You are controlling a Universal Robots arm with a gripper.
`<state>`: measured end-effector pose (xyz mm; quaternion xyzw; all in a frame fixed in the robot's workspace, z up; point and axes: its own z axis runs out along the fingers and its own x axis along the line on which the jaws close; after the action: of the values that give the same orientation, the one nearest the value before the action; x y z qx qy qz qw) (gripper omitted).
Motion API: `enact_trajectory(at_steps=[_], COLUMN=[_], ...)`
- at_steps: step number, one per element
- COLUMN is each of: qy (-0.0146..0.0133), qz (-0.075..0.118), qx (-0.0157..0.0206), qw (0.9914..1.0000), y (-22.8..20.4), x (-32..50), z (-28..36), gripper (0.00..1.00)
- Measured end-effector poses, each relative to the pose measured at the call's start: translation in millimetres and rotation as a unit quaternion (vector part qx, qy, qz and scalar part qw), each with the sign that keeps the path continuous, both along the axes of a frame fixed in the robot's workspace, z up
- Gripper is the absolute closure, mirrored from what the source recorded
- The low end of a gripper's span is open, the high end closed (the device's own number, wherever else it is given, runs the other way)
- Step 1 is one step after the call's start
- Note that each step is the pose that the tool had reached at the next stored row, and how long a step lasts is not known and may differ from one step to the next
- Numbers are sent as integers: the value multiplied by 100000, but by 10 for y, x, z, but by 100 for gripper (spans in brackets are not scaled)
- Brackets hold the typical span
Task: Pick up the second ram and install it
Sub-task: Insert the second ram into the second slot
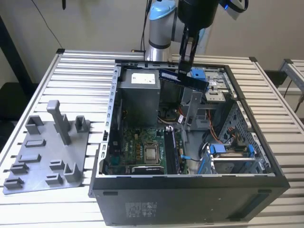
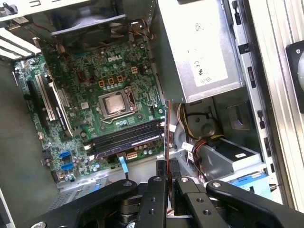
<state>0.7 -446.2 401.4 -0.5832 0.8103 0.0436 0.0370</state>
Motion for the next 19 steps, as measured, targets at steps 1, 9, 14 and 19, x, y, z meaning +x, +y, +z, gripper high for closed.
enact_trajectory(at_steps=[1,9,14,19], qy=[2,6,5,9], qz=[-513,-5826,-9660,-13290], qx=[-5,-3,-1,-3], qw=[99999,99830,99532,99113], y=[0,0,0,0], x=[0,0,0,0], z=[0,-4,-8,-11], gripper=[86,86,86,86])
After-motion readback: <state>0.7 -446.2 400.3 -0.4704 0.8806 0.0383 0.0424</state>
